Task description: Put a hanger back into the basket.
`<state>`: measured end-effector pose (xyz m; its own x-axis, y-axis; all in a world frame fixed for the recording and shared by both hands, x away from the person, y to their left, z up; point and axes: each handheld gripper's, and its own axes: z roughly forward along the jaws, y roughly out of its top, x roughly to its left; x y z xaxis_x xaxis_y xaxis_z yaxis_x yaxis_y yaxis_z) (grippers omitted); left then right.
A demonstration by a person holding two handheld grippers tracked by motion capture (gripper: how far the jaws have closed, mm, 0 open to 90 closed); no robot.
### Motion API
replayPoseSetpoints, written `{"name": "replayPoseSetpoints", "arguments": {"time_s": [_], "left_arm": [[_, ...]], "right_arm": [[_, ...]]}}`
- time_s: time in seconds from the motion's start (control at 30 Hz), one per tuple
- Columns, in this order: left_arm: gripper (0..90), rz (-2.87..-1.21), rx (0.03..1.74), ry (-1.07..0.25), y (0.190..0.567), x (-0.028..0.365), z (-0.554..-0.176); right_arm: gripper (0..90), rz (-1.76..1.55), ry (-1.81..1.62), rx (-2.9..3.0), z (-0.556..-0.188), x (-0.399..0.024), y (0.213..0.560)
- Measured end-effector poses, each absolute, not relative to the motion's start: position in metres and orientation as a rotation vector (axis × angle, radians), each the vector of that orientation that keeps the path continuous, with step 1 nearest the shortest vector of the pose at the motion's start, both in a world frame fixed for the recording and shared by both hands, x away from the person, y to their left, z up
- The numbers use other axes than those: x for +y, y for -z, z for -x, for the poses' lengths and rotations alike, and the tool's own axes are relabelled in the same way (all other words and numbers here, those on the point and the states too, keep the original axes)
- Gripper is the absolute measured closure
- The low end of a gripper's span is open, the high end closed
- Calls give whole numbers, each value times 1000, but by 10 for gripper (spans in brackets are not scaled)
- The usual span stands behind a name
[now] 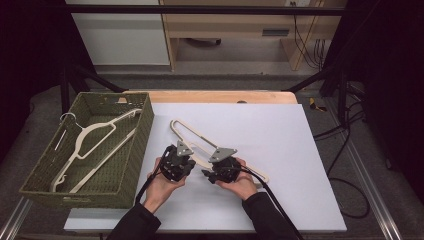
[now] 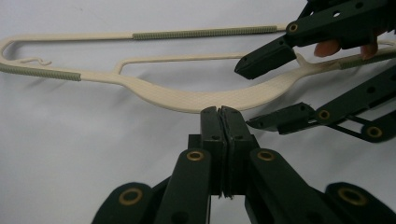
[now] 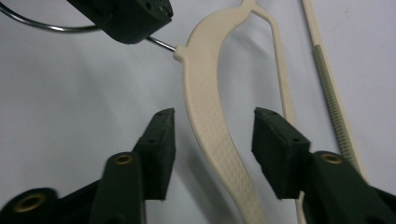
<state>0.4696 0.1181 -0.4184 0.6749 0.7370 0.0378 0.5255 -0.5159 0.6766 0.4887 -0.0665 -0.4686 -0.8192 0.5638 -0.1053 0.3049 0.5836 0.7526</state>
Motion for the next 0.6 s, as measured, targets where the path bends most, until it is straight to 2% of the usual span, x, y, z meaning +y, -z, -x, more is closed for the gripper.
{"name": "replayPoseSetpoints", "arguments": {"time_s": [0.1,0.37,0.47,0.6], "left_arm": [[887,-2242,965,-425,417,118,-469],[874,-2155,951,-400,408,127,-468],[776,-2075,920,-412,392,136,-463],[585,-1981,869,-435,368,150,-453]], "right_arm": [[654,-691,-1091,2485,-489,-66,469],[709,-597,-1092,2478,-486,-68,466],[714,-592,-1103,2468,-486,-70,464],[721,-593,-1096,2461,-484,-71,462]]}}
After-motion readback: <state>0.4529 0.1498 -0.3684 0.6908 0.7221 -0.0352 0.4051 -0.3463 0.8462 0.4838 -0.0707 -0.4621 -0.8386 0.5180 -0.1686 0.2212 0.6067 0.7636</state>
